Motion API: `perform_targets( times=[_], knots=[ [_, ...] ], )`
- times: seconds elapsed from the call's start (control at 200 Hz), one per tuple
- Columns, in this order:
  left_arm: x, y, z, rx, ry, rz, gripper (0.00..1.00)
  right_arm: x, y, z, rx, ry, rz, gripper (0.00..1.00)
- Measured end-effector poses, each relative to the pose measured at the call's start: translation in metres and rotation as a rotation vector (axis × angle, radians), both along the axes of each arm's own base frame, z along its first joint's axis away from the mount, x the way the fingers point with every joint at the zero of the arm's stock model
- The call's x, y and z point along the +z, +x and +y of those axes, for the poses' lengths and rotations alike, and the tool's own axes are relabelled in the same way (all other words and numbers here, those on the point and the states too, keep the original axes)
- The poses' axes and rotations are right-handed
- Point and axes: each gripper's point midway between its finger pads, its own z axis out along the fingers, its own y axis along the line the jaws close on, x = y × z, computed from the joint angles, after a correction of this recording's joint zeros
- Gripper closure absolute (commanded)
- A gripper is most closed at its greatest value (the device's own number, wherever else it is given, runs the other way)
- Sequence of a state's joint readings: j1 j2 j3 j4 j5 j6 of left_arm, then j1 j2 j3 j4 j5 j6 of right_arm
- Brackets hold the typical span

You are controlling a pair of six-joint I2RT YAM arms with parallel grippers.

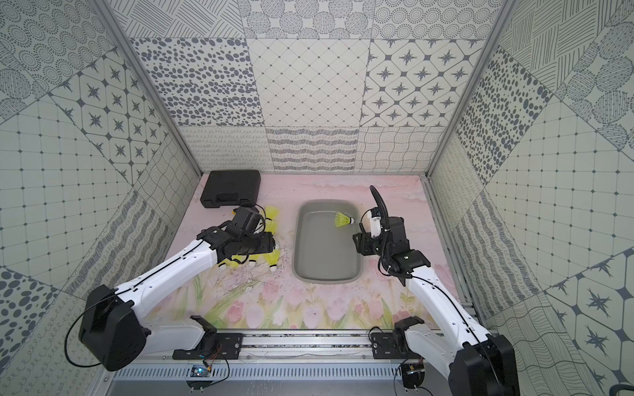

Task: Put the shuttlecocks into the storage box
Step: Pick up the shuttlecock at the center of the board.

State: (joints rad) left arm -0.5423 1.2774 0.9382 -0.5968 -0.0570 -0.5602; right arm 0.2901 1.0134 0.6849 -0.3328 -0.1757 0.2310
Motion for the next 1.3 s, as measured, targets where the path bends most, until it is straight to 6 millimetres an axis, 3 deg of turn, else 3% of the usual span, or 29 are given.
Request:
perform_targets(
  times=[0.295,0.58,0.79,1.126,1.301],
  knots=[
    [-0.052,-0.029,0.017,0.067,0.031,0.12,0.27,-0.003,-0.001,0.0,0.001,0.0,0.006,0.37],
    [-0.093,-0.027,0.005,0.097,-0.01,0.195,0.29,0.002,-0.002,0.0,0.0,0.005,-0.008,0.37],
    [-0.103,-0.015,-0.007,0.108,-0.055,0.192,0.34,0.004,-0.002,-0.001,-0.001,0.006,-0.014,0.37],
    [-0.101,0.009,-0.023,0.109,-0.108,0.136,0.38,0.005,-0.003,-0.001,0.0,0.008,-0.019,0.37],
    [-0.102,0.017,-0.029,0.117,-0.128,0.126,0.52,0.005,-0.003,0.0,0.004,0.011,-0.018,0.38]
  ],
)
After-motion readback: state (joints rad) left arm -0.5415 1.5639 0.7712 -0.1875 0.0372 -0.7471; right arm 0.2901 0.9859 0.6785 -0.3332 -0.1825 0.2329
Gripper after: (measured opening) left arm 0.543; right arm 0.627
